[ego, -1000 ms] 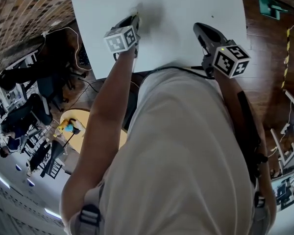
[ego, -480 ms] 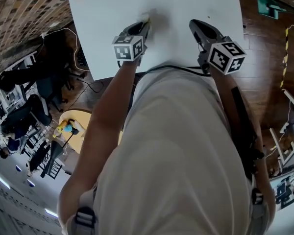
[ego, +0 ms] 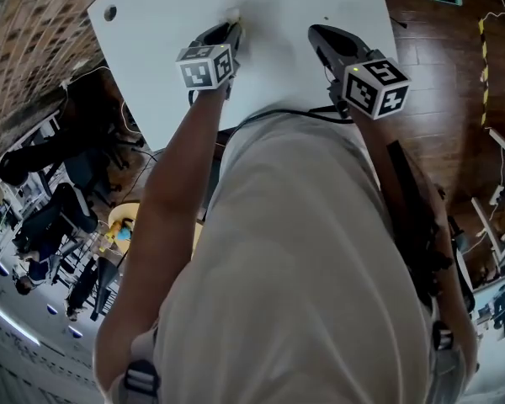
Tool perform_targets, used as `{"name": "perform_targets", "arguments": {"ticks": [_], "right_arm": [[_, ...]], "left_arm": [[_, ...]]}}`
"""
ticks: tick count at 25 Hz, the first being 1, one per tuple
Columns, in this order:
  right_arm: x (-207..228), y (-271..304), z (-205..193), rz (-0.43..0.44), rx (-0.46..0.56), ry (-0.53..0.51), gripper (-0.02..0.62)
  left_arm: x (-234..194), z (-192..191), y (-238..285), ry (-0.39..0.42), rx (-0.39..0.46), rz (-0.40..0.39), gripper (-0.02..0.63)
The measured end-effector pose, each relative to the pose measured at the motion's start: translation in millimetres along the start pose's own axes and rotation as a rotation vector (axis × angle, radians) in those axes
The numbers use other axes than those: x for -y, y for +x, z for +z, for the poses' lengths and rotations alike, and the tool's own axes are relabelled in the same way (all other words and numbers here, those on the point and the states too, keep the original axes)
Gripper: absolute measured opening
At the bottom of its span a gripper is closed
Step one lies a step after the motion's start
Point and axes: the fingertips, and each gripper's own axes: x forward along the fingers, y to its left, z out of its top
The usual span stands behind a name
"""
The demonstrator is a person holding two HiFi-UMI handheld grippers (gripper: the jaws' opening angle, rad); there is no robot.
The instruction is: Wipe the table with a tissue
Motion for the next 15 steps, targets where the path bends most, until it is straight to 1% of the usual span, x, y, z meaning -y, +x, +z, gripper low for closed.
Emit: {"name": "perform_targets", "arguments": {"ticks": [3,7,8,13,15], "right_arm": [[3.3,-8.8,3.0,-0.002,-0.003,-0.016,0.008],[8.9,-20.6,0.2,-0.003,-0.006,-0.015,0.008],[11.6,-23.8,-0.6,-0.006,-0.006,-0.011,0.008],[27.8,-39.4,-0.2,-0.020,0.002,0.011,0.008],[32.7,-45.6,-1.0,-0.019,0.000,0.015,0.008]], "left_arm": [[-2.9,10.7,12.4,0.010,-0.011,0.032,0.061],[-15.8,26.0,25.9,-0.075,0.009,0.077,0.061],[-16.8,30.0,29.2,-0.081,0.011,0.083,0.061],[-13.1,42.4,48.1,-0.016,-0.022,0.116,0.061],[-16.5,39.8,54.5,-0.001,-0.043,0.154,0.061]]}}
